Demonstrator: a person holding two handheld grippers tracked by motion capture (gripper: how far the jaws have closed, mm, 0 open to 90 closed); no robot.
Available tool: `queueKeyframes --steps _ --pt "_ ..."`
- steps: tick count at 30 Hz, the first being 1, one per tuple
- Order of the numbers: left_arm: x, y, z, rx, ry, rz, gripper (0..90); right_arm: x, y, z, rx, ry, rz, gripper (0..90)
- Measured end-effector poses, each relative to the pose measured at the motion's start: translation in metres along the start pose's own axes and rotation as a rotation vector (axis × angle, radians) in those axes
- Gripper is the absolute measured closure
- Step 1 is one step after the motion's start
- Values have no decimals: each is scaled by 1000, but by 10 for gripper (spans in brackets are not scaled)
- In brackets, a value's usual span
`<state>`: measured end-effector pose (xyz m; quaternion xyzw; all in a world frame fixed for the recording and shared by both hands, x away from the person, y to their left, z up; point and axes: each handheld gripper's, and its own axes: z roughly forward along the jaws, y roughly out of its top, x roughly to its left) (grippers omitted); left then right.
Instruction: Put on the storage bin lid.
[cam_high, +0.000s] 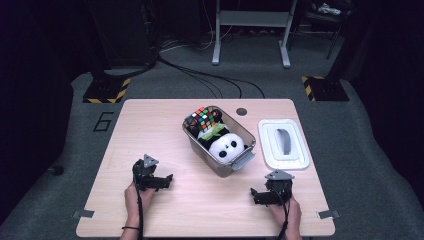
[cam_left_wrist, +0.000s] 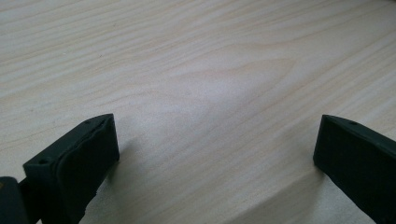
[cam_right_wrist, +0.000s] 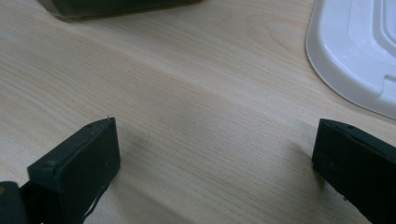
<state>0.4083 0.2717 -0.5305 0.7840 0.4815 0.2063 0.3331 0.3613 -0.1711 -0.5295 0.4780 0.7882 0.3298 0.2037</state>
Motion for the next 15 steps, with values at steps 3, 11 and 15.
queueKeyframes --steps 3,11,15 --pt "0 0 0 0 1 -1 0 -1 0 0 0 -1 -4 1" --pt "0 0 0 1 3 -5 0 -4 1 -3 10 16 -15 6" --pt "0 0 0 0 12 -14 0 -14 5 -6 -14 33 18 4"
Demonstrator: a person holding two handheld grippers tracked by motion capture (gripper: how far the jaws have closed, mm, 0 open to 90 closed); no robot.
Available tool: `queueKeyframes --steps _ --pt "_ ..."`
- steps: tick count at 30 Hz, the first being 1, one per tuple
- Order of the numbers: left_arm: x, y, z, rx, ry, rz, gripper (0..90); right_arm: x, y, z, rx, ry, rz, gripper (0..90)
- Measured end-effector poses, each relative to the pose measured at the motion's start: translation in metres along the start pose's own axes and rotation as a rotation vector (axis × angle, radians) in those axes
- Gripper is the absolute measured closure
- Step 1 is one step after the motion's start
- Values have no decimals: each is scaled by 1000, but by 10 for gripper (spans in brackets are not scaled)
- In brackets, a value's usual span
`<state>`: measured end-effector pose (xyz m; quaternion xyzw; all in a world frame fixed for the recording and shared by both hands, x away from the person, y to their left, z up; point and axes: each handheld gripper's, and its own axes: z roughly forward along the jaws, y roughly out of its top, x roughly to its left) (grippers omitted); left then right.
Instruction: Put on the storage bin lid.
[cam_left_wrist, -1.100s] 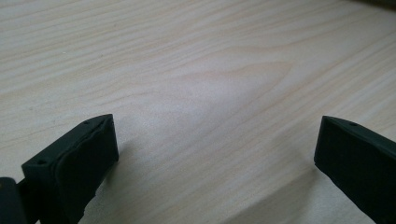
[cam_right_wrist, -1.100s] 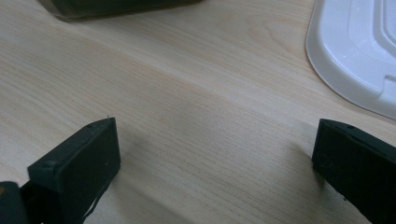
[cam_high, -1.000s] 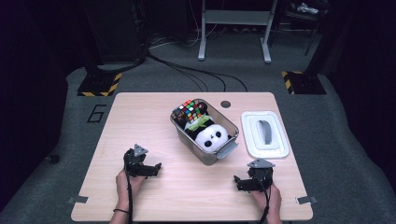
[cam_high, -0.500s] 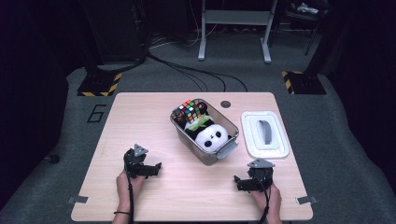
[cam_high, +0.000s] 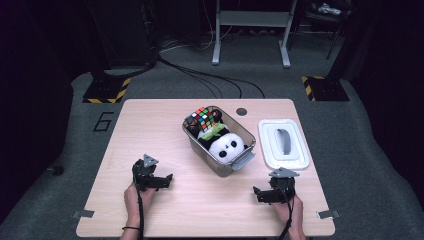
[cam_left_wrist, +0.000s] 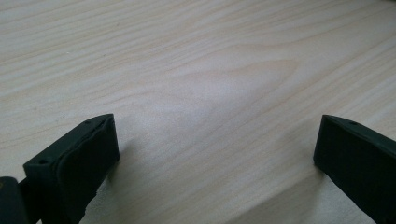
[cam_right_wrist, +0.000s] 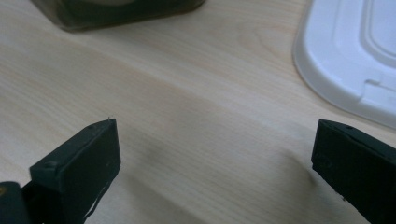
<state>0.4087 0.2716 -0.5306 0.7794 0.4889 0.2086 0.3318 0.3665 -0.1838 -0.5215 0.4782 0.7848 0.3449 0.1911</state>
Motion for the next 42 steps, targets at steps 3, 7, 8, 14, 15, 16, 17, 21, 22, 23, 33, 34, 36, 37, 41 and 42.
queueKeyframes --steps 3,7,8,14,15,16,17,21,22,23,33,34,36,37,41,42 --pt "0 0 0 -1 0 -2 0 -7 5 -1 -8 -5 8 6" --pt "0 0 0 0 -1 -7 0 -15 15 0 -5 -9 8 1" --pt "0 0 1 -2 -1 -6 0 -17 17 0 -4 -8 5 1" --pt "1 1 1 0 -5 5 0 -28 32 1 -7 -21 28 0" --pt "1 1 0 10 -7 12 0 -29 35 1 -12 -28 31 0" --pt "1 1 0 11 -8 13 0 -31 38 1 -16 -30 31 0" --pt "1 1 0 11 -8 13 0 -34 41 1 -14 -40 31 0" --pt "1 1 0 11 -9 13 0 -48 56 4 -20 -55 55 0" --pt "1 1 0 11 -9 13 0 -51 60 4 -18 -65 54 0" --pt "1 1 0 11 -9 13 0 -55 64 5 -18 -81 58 0" --pt "2 1 0 11 -10 14 0 -106 88 23 -12 -160 151 117" --pt "1 1 0 7 -9 14 0 -111 89 27 -10 -161 160 150" --pt "2 1 0 11 -10 14 0 -118 90 36 -5 -171 191 236" --pt "2 1 0 11 -10 14 0 -120 90 40 -4 -182 190 286" --pt "2 1 0 11 -10 15 0 -126 85 56 38 -195 224 455" --pt "2 1 0 11 -10 15 0 -128 83 55 17 -181 251 579"
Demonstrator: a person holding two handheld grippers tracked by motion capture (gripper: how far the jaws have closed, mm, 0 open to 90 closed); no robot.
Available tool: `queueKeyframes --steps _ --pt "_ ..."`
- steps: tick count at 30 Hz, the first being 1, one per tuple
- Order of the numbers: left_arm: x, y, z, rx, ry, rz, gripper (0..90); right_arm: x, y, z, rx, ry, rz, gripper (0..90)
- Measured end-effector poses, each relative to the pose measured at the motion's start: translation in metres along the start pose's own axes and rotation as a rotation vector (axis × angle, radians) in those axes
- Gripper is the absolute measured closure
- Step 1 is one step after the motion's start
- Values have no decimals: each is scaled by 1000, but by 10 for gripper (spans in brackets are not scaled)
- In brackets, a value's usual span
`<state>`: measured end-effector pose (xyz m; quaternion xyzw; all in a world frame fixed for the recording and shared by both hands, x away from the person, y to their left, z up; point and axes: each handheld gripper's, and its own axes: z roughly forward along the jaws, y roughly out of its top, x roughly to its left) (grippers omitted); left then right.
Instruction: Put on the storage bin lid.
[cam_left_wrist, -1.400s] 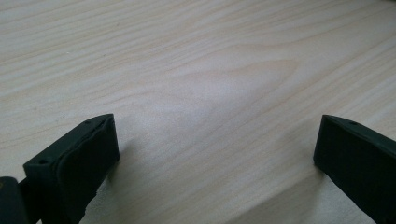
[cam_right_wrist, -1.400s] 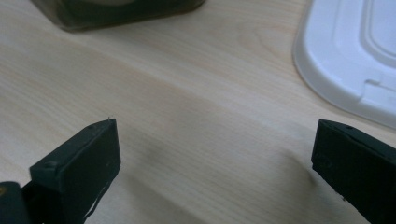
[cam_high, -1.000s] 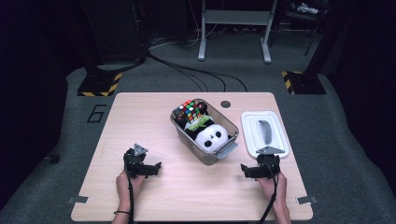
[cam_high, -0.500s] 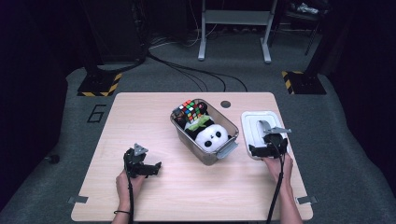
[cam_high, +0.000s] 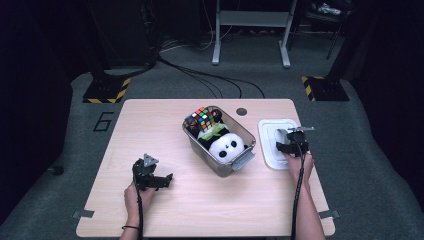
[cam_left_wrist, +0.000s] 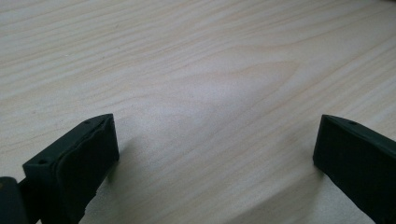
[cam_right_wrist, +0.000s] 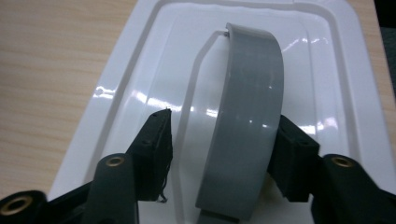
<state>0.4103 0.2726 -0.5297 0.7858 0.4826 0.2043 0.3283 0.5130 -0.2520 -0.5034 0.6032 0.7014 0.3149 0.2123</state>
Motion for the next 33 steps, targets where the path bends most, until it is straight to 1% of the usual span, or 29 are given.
queueKeyframes --steps 1,2,3,4,5,6,7,8,9,10,11,12,13,15,16,19,23,32,33 --pt "0 0 0 0 0 0 0 -3 -1 -1 -14 -2 1 619" --pt "0 0 1 -7 1 -2 0 -4 -1 -2 -20 12 14 633" --pt "0 0 1 -9 2 -2 0 -5 -1 -4 -28 12 7 651" --pt "0 0 1 -7 1 -1 0 -6 -2 -7 -31 26 12 662" --pt "0 0 0 -3 1 0 0 -6 -2 -9 -43 37 2 662" --pt "0 0 0 0 0 0 0 -3 -1 -14 -49 35 3 664" --pt "0 0 0 0 0 0 0 -2 0 -17 -51 33 -19 664" --pt "0 0 0 0 0 0 0 0 1 -20 -55 41 -16 664" --pt "0 0 0 0 0 0 0 2 2 -24 -56 49 -27 664" --pt "0 0 0 -1 0 -1 0 4 3 -27 -64 49 -27 665" --pt "0 0 0 -1 0 -1 0 5 4 -30 -73 54 -41 665" --pt "0 0 0 -2 -1 -2 0 8 5 -33 -81 60 -38 665" --pt "0 0 0 -2 -2 -1 0 9 5 -36 -88 59 -48 665" --pt "0 0 0 -1 -2 0 1 11 7 -40 -90 66 -53 665" --pt "0 0 0 -1 -2 0 1 12 7 -42 -91 60 -64 665" --pt "0 0 0 -1 -2 0 1 13 9 -48 -93 63 -65 665" --pt "0 0 0 -1 -2 0 1 12 13 -57 -110 59 -67 666" --pt "0 0 0 -2 -4 -2 1 14 23 -76 -136 56 -102 666" --pt "0 0 0 -1 -4 -1 1 15 25 -78 -139 55 -100 666"
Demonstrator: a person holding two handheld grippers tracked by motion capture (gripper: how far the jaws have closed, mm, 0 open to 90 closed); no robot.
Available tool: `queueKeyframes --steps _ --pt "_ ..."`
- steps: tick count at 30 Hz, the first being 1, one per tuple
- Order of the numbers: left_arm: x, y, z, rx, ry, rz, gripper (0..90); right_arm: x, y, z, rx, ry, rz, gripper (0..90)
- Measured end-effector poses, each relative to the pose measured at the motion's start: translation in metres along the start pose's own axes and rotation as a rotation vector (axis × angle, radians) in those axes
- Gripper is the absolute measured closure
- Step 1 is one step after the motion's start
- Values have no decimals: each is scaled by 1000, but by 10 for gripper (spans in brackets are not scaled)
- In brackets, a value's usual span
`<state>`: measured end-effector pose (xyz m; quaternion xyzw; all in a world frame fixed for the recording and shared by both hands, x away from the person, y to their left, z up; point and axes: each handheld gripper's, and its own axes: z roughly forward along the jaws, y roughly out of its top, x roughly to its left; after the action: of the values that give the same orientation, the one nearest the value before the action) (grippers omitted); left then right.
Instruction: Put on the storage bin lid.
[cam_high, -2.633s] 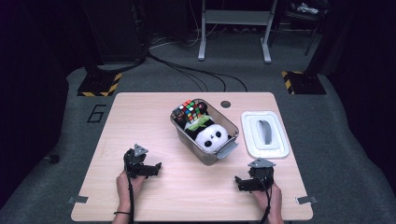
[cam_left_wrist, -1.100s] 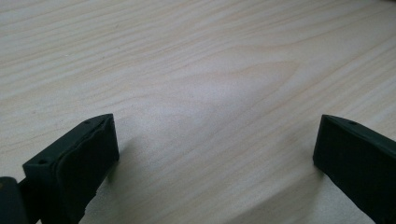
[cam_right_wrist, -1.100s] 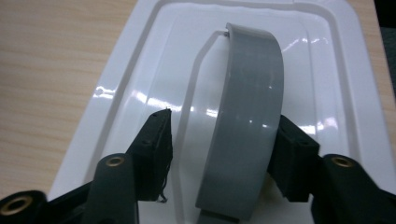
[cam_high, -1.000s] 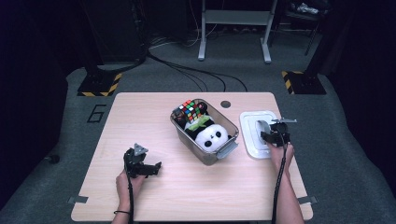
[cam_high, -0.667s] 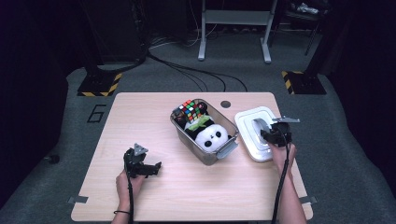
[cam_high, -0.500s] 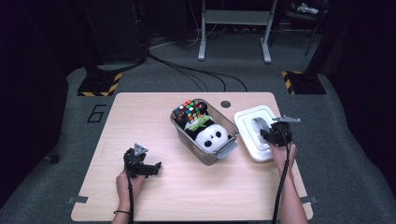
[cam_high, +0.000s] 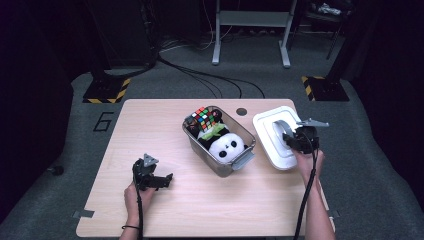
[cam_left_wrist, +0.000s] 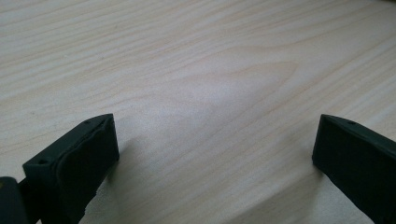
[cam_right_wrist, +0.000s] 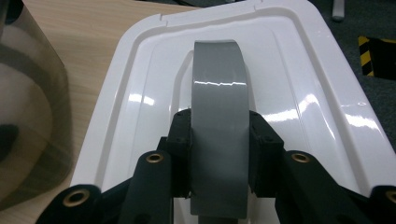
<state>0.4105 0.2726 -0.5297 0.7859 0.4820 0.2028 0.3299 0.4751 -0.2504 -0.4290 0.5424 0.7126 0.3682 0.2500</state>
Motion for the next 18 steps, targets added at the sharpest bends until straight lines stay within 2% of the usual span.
queueKeyframes --steps 10,18 --pt "0 0 0 -1 0 -1 2 9 28 -24 -41 9 -29 666" --pt "0 0 0 -1 0 0 2 16 42 -34 -60 36 -34 665"
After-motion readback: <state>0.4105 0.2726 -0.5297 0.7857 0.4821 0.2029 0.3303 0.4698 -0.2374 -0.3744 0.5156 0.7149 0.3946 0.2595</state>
